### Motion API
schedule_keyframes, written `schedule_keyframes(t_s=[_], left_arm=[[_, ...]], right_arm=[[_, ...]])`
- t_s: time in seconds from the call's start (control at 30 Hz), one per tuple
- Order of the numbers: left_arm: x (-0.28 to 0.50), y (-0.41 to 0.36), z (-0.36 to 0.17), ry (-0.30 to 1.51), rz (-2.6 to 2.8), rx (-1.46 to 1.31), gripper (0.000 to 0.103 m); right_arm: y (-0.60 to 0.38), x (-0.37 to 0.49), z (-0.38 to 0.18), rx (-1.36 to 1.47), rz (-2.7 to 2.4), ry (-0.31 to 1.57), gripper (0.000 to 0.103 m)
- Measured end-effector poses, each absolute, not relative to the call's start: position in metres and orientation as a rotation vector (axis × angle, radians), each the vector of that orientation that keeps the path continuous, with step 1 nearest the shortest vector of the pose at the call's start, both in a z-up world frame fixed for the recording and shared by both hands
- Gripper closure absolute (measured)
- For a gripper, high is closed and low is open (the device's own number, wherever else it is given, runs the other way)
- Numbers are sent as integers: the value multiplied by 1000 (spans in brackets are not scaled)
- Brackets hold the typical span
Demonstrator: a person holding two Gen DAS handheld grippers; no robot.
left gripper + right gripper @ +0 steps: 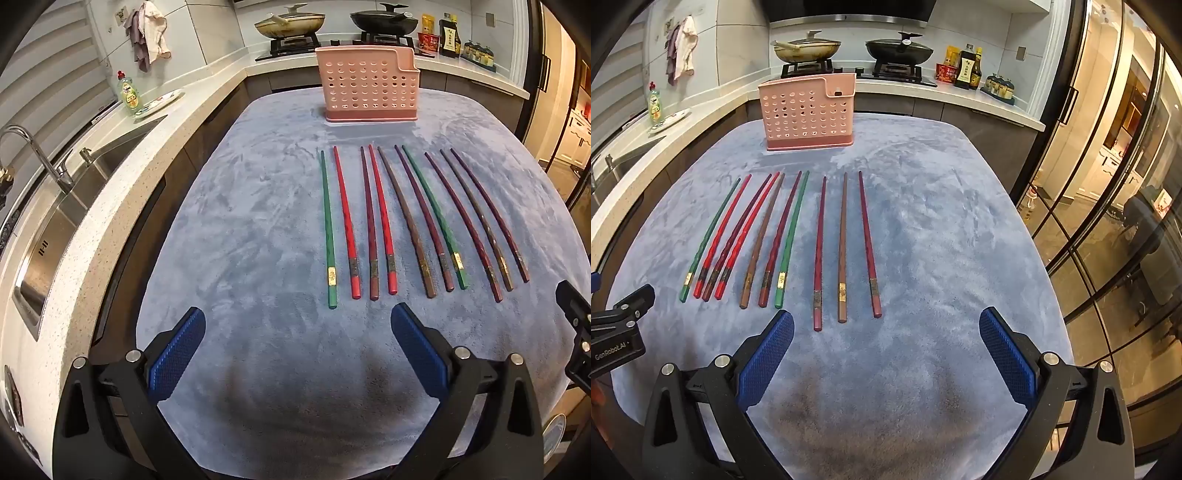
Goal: Organize utensils
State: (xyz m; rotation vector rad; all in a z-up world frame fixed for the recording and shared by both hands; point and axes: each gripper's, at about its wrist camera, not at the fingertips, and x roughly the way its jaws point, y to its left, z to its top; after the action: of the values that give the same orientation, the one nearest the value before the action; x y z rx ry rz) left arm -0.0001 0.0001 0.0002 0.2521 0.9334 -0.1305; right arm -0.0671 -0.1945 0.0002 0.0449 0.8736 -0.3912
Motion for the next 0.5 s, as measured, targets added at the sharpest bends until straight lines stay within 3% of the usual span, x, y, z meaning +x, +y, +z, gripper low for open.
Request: schedule_keyframes(t_s=[0.5], left_arm=[[-1, -1, 2, 942, -118, 251, 7]], right_arm=[[-192, -67, 1, 36, -376, 870, 7]])
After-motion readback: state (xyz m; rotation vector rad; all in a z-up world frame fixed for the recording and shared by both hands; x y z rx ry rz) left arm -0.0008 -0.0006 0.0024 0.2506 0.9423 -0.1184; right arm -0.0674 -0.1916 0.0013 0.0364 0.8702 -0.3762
